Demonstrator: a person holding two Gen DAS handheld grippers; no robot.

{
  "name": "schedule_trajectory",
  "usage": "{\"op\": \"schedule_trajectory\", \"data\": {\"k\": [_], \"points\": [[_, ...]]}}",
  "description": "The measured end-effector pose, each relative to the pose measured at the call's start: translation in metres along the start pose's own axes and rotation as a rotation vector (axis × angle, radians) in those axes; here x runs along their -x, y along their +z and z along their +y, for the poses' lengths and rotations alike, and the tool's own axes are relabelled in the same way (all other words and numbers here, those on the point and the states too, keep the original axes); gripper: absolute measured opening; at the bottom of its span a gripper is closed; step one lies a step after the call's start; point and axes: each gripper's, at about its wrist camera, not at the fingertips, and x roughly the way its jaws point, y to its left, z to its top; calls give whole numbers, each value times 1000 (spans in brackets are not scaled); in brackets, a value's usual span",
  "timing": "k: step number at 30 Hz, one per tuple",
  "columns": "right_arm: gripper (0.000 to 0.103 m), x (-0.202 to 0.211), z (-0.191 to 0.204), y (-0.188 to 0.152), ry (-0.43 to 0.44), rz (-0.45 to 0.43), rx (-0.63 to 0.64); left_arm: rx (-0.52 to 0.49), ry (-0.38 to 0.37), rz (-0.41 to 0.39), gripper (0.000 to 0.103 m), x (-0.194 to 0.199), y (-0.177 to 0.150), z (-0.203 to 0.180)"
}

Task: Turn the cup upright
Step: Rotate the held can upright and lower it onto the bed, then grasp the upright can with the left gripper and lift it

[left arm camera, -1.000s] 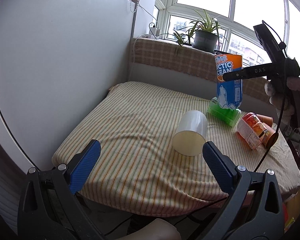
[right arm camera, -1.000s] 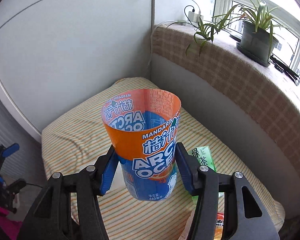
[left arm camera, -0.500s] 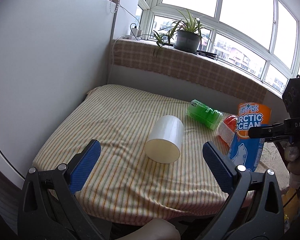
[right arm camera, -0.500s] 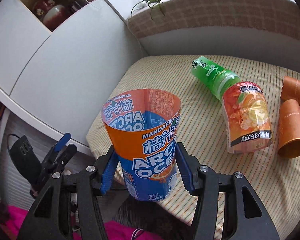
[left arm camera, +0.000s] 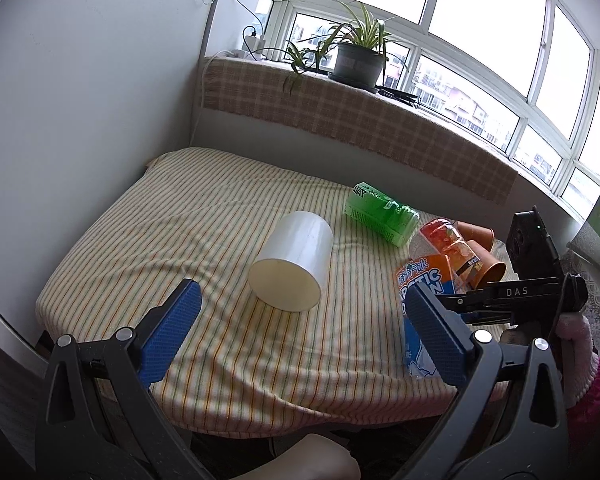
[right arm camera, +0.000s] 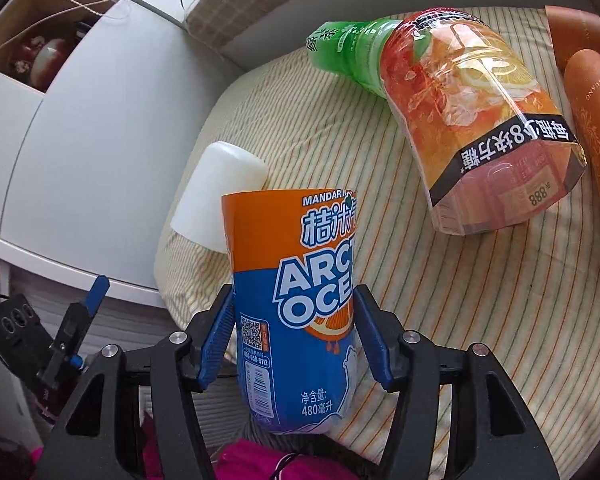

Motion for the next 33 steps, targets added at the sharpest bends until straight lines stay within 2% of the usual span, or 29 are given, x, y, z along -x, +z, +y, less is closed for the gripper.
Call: {"op": "schedule_trajectory", "data": {"k": [9,19,26,33], "points": [[61,-5,-4,-11,-20,-25,-2,-5,-12,40,103,-12,1,-12],[64,27,4,-18,-64,-99,62,16,-22,76,103,-25,1,-22],[64,70,9,-37,-72,-169,94,110,-141,164,103,-39,2,-19],[64,112,25,-91,-263,-336,170,272,-337,341,95,-74,-4,-28]]}}
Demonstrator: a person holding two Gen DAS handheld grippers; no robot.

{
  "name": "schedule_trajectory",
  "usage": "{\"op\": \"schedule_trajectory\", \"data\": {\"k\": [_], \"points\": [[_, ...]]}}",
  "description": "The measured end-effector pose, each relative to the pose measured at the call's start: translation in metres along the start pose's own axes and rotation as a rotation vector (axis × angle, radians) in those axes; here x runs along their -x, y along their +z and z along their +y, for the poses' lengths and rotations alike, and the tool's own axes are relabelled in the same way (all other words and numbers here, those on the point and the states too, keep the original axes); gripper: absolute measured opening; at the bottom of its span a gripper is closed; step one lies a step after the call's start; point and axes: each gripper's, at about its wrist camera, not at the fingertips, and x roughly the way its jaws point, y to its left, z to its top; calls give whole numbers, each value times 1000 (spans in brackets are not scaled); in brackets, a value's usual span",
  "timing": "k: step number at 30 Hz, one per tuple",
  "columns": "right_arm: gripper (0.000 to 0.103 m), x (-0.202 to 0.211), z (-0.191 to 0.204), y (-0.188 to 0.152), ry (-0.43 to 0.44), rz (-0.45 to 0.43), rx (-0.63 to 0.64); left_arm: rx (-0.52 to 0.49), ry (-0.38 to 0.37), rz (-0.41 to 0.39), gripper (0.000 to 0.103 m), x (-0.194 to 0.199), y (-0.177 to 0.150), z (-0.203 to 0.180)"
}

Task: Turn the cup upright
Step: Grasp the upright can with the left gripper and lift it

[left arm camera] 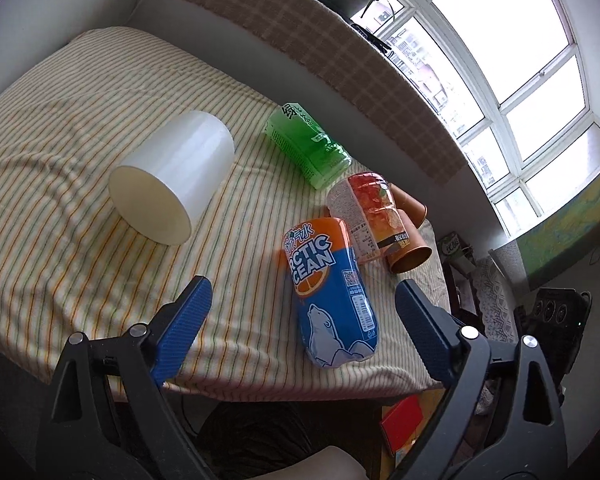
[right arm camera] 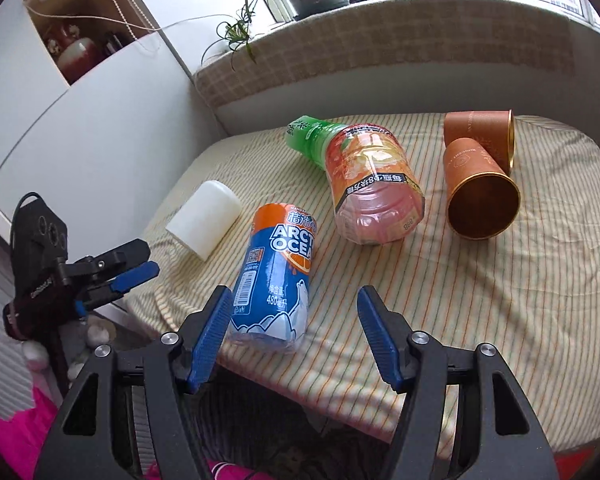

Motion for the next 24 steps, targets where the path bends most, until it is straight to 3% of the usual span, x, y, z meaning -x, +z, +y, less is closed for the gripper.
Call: {"op": "schedule_trajectory", "data": {"k": [3,9,14,24], "points": [[65,18,-3,-16,-79,-56,-23,48,-51,63,94,-20,1,-3],[65,45,-24,-42,-151,-99,-106,135,-102,168,85,-60,6,-2],[65,54,-28,-50,-176,-105,-126,183,-111,221,85,-89,9,3],[65,50,-35,-54,-165,-106,-152,157,-84,276,77,-119,8,-2]]}}
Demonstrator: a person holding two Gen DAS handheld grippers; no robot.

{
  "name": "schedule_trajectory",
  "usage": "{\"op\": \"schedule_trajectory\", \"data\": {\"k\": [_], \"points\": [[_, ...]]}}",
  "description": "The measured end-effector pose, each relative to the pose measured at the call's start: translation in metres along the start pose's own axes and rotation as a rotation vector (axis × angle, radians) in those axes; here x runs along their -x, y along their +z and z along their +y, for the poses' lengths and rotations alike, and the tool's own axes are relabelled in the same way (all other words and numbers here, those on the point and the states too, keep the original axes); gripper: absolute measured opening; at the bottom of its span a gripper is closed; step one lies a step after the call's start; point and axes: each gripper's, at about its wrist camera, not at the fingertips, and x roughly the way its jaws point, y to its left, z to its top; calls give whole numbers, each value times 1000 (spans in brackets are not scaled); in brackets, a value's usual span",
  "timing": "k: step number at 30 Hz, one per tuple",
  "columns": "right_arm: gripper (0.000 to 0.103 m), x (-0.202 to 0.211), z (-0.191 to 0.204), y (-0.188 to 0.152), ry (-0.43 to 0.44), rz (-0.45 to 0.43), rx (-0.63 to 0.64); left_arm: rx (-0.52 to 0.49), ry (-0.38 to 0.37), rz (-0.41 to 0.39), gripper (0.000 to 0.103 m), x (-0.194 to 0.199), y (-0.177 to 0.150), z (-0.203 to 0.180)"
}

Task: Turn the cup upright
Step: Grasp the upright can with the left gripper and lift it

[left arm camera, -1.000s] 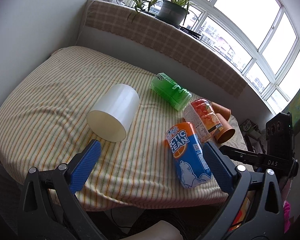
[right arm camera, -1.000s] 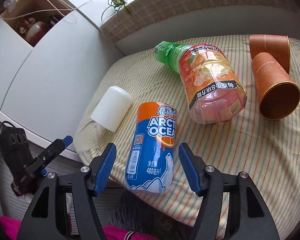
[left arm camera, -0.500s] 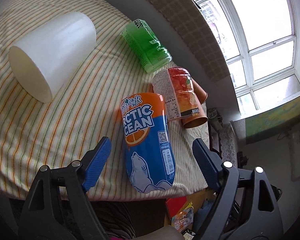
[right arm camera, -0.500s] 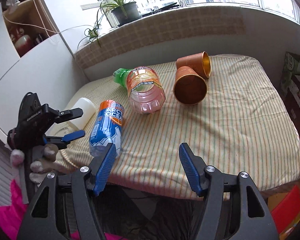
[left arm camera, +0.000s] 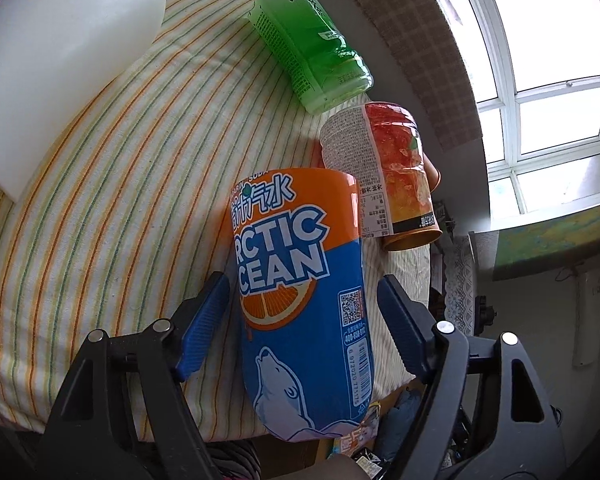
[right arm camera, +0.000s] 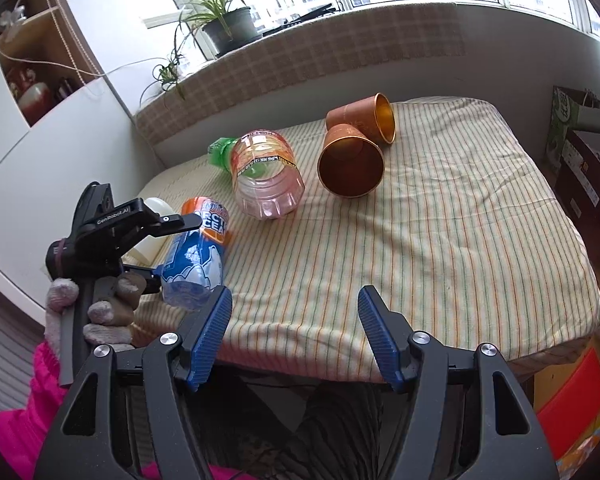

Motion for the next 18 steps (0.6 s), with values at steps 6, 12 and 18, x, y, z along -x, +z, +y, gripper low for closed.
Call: {"op": "schedule_trajectory", "data": {"k": [6,12,18], "points": [[65,-2,0,0,-5,2,-1,-31,13,9,63,-5,2,-7],[65,-3,-4,1,-7,-1,-18,-106,49,-36,63,5,-4,-19],[65,-2,-3,1,-5,-4,-17,-236,105,-136,62,28,-9,-38]]}}
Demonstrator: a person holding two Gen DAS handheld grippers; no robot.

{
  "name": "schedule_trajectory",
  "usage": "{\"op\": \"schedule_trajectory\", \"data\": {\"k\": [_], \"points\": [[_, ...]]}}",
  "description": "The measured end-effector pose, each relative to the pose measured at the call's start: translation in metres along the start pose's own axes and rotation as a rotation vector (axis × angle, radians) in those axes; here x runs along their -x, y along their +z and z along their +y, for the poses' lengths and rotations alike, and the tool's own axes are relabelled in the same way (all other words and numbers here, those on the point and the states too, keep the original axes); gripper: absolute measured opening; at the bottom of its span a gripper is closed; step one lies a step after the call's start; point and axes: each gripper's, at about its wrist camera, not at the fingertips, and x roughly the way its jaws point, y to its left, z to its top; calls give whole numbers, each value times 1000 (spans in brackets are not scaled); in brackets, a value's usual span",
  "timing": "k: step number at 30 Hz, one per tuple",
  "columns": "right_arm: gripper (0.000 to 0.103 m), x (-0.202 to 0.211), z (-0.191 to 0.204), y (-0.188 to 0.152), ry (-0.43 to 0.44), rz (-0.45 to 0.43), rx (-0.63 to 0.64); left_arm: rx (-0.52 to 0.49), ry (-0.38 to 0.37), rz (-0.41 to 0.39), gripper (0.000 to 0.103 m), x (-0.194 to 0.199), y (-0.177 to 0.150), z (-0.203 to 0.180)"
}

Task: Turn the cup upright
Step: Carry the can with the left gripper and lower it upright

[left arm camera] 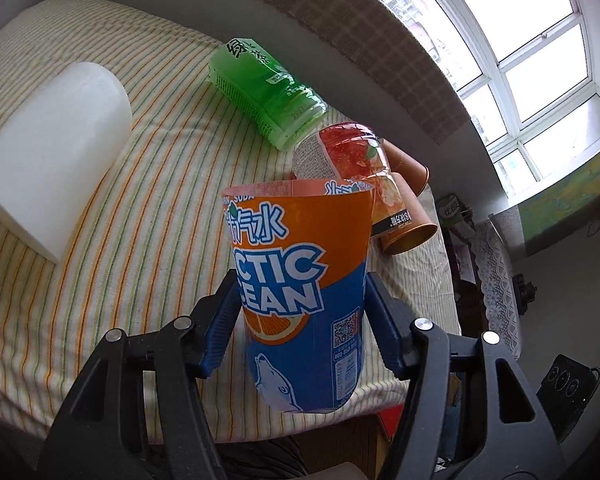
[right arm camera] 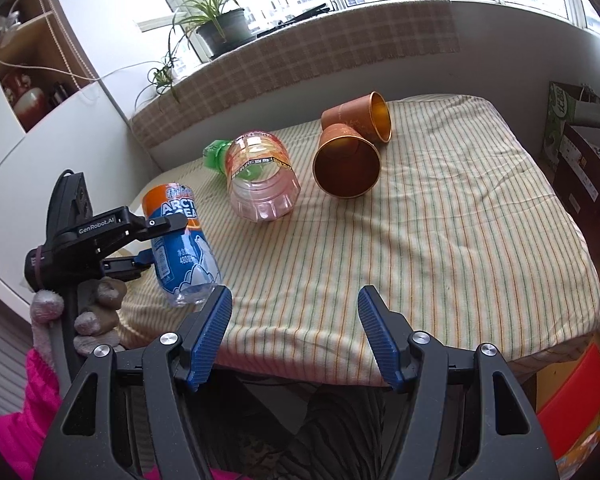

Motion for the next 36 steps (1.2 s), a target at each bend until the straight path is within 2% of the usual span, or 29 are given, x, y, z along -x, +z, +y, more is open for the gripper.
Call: {"op": "schedule_trajectory", "data": {"k": [2,10,18,26,36], "points": [[65,-1,0,0,3,3,-6,-41,42,-47,62,9,-1,-4],[65,0,0,0,-1,0,-6,-215,185,-156,62,20,-6,-23],[65,3,-1,-1,-3,-3,-10,-334,251,-184,62,12,-18,-35],[65,6,0,0,5,-8,-12,-404,269,-200,62,8,-28,-47],[65,8,5,2,9,-17,-4,-413,222,-177,64,9,-35,-48]]}}
